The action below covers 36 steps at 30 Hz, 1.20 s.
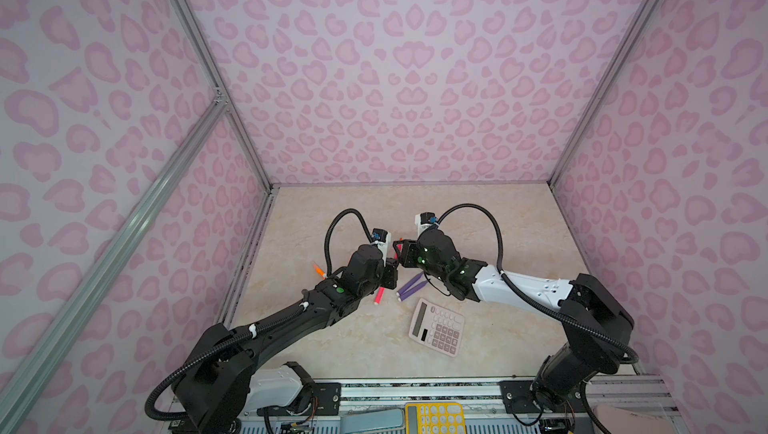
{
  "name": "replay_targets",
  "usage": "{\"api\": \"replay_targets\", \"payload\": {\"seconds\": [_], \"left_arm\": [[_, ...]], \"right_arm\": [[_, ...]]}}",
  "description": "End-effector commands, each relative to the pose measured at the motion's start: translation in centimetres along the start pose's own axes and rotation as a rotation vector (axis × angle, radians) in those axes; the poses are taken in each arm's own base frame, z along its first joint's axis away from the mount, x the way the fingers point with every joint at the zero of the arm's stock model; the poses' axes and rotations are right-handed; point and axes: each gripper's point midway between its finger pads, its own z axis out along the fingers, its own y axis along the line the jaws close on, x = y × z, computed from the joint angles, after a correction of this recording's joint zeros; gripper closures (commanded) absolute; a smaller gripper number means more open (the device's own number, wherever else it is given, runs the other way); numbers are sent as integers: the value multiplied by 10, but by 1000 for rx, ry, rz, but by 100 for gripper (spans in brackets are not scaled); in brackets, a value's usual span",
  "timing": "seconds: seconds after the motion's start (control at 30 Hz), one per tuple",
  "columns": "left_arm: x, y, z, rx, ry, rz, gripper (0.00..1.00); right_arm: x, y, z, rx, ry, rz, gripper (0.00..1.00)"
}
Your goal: Insert the pens into the pen caps
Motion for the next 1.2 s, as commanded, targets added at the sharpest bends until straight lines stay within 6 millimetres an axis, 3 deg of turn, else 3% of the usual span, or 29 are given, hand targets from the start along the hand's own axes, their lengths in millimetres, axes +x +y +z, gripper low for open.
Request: {"api": "replay_targets", "payload": {"seconds": [0.0,0.1,0.4,0.57,0.63,0.8,1.17], "left_arm": [[-20,-11,0,43,-59,12,97],[-22,-14,4,50,-56,20,97],[-23,-19,8,75,-64,20,97],[-26,-21,6,89,-89,22,97],[-26,-20,7,87,-91,20,94],[-28,-19,9,83,-105,16,77],[-31,-22,24,83,-102,10,71]], "right_arm": [[5,4,4,-20,17,6,54],[7,4,6,-23,26,13,57],[6,2,3,-32,16,37,86],[7,2,3,-41,14,53,98],[8,2,2,-45,15,61,100],[9,2,-1,-61,7,96,100],[11,4,-5,-92,7,136,100]]}}
